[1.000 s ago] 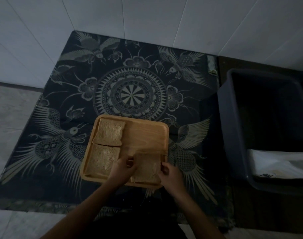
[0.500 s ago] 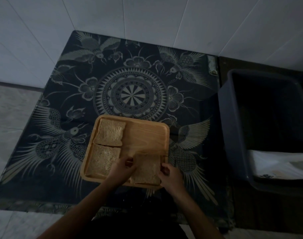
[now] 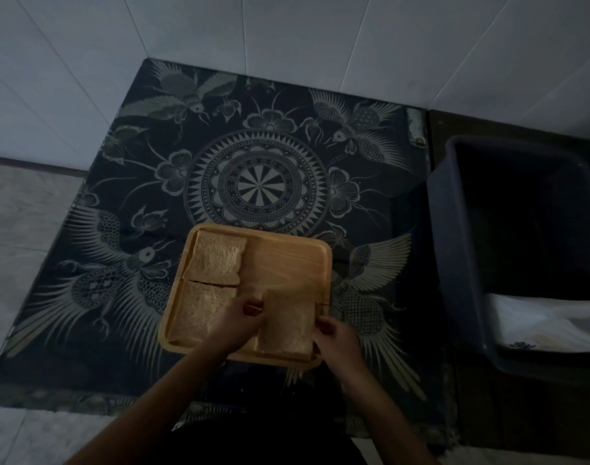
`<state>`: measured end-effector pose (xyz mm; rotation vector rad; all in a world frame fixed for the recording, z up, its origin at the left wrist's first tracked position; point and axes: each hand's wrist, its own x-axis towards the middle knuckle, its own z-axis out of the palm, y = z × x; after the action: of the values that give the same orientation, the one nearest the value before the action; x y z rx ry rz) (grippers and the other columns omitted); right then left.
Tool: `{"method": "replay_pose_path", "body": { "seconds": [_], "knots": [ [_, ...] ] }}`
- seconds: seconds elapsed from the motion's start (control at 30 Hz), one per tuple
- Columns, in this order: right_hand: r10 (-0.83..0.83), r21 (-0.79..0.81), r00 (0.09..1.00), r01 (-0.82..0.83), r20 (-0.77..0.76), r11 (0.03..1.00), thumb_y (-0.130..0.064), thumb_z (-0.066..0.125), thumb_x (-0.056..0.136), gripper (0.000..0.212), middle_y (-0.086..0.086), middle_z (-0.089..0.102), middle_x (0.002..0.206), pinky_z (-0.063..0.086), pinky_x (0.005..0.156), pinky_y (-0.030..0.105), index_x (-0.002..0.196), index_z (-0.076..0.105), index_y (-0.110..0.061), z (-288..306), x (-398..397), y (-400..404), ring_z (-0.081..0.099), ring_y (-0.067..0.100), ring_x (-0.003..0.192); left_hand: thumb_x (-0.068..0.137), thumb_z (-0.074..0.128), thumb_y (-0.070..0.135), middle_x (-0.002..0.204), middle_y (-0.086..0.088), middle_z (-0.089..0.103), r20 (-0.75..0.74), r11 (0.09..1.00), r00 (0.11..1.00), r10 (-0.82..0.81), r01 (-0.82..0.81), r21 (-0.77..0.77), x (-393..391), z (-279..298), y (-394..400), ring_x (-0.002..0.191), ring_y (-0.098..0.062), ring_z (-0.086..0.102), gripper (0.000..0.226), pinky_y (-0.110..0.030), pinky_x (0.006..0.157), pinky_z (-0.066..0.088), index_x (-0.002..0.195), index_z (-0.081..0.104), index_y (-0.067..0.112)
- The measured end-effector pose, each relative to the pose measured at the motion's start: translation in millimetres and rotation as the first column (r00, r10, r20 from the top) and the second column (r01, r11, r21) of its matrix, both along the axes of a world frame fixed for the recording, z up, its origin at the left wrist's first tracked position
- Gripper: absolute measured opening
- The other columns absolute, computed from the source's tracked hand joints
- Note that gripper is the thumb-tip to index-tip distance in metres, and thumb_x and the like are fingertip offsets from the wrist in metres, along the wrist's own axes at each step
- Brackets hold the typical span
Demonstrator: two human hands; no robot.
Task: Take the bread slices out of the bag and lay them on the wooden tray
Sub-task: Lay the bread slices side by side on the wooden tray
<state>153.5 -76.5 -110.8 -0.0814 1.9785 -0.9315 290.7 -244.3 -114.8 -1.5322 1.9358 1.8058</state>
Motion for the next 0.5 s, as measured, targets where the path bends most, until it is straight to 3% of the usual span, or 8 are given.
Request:
{"method": "replay_pose_path", "body": {
  "seconds": [0.13, 0.3, 0.5],
  "knots": [
    [-0.087, -0.098, 0.99, 0.097, 0.111, 0.99, -0.022, 0.073, 0.093, 0.025, 0.0, 0.076, 0.11, 0.06, 0.068, 0.024, 0.117, 0.071, -0.017, 14, -11, -6, 0.074, 0.014, 0.096, 0.088, 0.07, 0.017, 0.097, -0.002, 0.072, -0.038, 0.999, 0.999, -0.037, 0.037, -0.001, -8, 13, -13, 0.088, -0.016, 0.07, 0.019, -0.03, 0.074, 0.057, 0.107, 0.072, 0.017],
    [-0.09, -0.156, 0.989, 0.108, 0.116, 0.982, -0.017, 0.07, 0.096, 0.019, 0.001, 0.075, 0.109, 0.059, 0.064, 0.019, 0.114, 0.069, -0.017, 29, -30, -17, 0.074, 0.013, 0.094, 0.09, 0.069, 0.02, 0.103, -0.002, 0.072, -0.087, 0.998, 0.994, -0.067, 0.068, 0.002, -22, 25, -29, 0.094, -0.017, 0.07, 0.024, -0.037, 0.084, 0.059, 0.114, 0.07, 0.017],
    [-0.081, -0.201, 0.992, 0.098, 0.095, 0.975, -0.015, 0.069, 0.096, 0.015, -0.001, 0.074, 0.107, 0.06, 0.083, 0.032, 0.097, 0.066, -0.029, 32, -44, -34, 0.071, 0.014, 0.098, 0.089, 0.069, 0.016, 0.102, -0.005, 0.073, -0.087, 0.998, 0.995, -0.055, 0.052, -0.03, -42, 25, -47, 0.093, -0.021, 0.072, 0.026, -0.043, 0.088, 0.061, 0.114, 0.071, 0.015]
  ]
}}
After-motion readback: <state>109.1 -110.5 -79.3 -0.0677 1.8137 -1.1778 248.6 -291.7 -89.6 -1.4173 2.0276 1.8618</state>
